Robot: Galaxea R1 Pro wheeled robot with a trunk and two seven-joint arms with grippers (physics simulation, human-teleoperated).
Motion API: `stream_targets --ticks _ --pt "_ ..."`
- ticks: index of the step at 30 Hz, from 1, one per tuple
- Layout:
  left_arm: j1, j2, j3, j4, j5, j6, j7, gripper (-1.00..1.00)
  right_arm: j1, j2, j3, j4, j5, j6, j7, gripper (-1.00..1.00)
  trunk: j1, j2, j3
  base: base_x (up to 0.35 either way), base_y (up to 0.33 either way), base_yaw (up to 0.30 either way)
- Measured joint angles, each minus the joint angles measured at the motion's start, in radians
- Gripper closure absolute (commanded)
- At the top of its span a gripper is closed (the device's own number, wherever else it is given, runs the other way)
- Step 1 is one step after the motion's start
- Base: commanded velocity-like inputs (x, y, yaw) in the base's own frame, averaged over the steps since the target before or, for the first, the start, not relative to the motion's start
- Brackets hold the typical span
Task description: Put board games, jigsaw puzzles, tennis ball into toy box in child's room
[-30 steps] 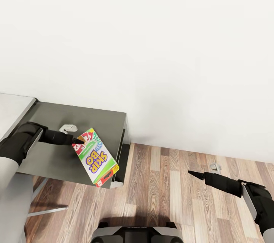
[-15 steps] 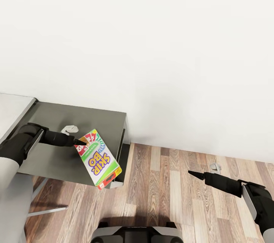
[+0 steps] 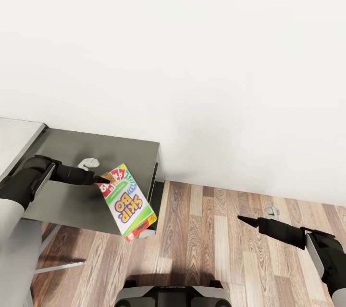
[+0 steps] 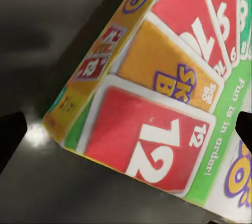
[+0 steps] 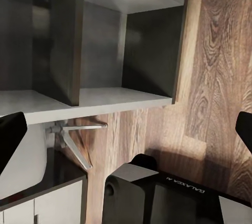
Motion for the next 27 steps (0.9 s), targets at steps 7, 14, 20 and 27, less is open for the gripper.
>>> stream_targets --ticks 7,14,20,27 --pt "0.0 -0.001 0.0 -0.001 -0.002 -0.002 -0.038 -1.0 0.0 0.0 0.0 0.0 0.001 0.0 0.0 -1.0 0.0 0.0 0.0 -0.042 0.0 0.0" --pt "0.0 -0.005 0.0 -0.001 -0.003 -0.003 -0.04 -1.0 0.0 0.0 0.0 0.0 0.001 0.0 0.0 -1.0 0.0 0.0 0.0 -0.08 0.0 0.0" --pt "0.0 -0.005 0.0 -0.001 -0.005 -0.007 -0.036 -1.0 0.0 0.0 0.0 0.0 0.001 -0.001 0.0 -1.0 0.0 0.0 0.0 -0.065 0.0 0.0" --pt "0.0 -0.001 0.01 -0.001 -0.005 -0.009 -0.03 -1.0 0.0 0.001 0.0 0.0 -0.004 -0.003 0.0 -1.0 0.0 0.0 0.0 -0.011 0.0 0.0"
